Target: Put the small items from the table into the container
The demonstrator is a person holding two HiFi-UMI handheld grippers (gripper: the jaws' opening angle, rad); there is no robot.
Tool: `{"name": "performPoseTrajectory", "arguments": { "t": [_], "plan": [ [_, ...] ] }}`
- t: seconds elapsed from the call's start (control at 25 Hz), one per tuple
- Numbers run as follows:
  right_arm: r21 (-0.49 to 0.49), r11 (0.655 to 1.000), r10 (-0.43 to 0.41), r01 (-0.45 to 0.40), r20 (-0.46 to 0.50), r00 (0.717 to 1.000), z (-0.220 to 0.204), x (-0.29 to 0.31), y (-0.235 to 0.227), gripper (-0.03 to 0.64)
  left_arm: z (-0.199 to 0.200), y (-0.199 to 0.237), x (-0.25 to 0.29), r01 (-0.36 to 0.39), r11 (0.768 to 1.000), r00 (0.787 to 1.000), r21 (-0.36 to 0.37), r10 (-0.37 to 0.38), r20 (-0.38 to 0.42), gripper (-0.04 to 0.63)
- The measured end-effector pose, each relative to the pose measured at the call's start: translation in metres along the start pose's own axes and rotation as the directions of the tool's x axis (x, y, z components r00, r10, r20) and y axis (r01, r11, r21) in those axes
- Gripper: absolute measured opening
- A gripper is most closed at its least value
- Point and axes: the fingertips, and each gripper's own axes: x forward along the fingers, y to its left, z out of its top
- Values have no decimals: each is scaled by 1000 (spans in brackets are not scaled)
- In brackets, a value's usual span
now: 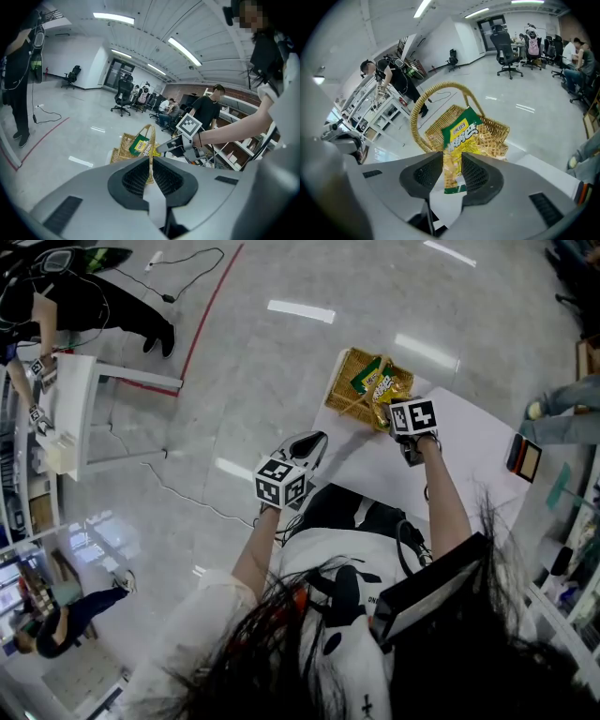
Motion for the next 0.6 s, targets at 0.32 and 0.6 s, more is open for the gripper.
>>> {"name": "performPoseTrajectory", "arguments": {
  "t": [0.32,0.6],
  "plan": [
    [148,989,-18,-5,154,988,13,-29,1,121,-1,-4,-3,17,1000,1000,11,-17,9,15],
    [272,961,-26,-56,288,957,1,-63,14,118,-4,-17,1,75,996,997,43,-75,-7,15]
  ]
}}
